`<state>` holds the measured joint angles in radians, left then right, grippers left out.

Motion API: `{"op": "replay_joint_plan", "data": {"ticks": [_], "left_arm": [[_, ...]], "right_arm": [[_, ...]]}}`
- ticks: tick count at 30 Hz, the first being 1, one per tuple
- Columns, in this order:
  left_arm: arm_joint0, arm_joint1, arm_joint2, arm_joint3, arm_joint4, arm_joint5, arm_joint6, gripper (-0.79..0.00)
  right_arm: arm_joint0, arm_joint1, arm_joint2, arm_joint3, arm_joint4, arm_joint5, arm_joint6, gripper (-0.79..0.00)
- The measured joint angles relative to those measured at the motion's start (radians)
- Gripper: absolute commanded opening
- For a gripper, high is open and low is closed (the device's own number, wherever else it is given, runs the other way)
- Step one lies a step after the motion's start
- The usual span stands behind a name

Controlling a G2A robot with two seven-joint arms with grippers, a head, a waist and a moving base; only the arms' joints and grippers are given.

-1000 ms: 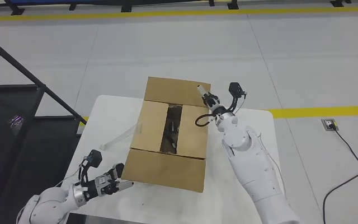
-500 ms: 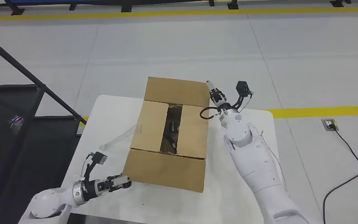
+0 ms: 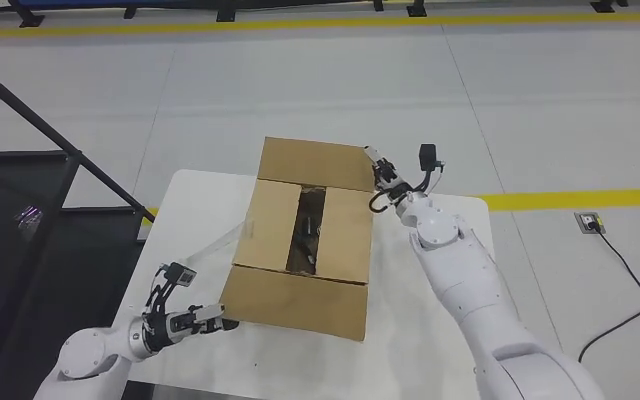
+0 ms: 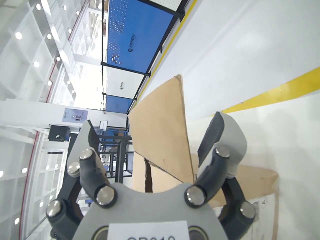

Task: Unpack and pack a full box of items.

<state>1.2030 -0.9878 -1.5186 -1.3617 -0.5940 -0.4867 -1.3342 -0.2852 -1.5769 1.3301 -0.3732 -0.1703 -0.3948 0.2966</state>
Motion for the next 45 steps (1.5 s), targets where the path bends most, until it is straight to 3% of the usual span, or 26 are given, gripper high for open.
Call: {"op": "replay_joint_plan", "data": {"ticks": [10,15,19,28,31,39,45], "left_arm": [[0.031,0.005,-0.023,-0.100,-0.051,-0.093,0.094,0.000],[0.017,0.002,-0.017,-0.130,0.036,-0.177,0.186,0.000],[-0.011,-0.006,0.023,-0.154,0.125,-0.187,0.283,0.000],[-0.097,-0.024,0.125,-0.151,0.243,-0.157,0.392,0.000],[-0.130,-0.030,0.160,-0.137,0.270,-0.143,0.412,0.000],[-0.238,-0.050,0.251,-0.061,0.279,-0.067,0.437,0.000],[-0.319,-0.068,0.320,-0.003,0.346,-0.020,0.493,0.000]], "right_arm": [[0.006,0.026,0.050,0.036,0.093,-0.151,0.126,0.000],[-0.007,0.043,0.083,0.020,0.159,-0.218,0.219,0.000],[-0.016,0.057,0.107,-0.003,0.223,-0.250,0.338,0.000],[-0.035,0.088,0.143,-0.068,0.332,-0.250,0.607,0.000],[-0.039,0.101,0.143,-0.098,0.335,-0.213,0.687,0.000],[-0.069,0.121,0.130,-0.197,0.313,-0.049,0.752,0.000],[-0.114,0.129,0.082,-0.343,0.214,0.211,0.692,0.000]]}}
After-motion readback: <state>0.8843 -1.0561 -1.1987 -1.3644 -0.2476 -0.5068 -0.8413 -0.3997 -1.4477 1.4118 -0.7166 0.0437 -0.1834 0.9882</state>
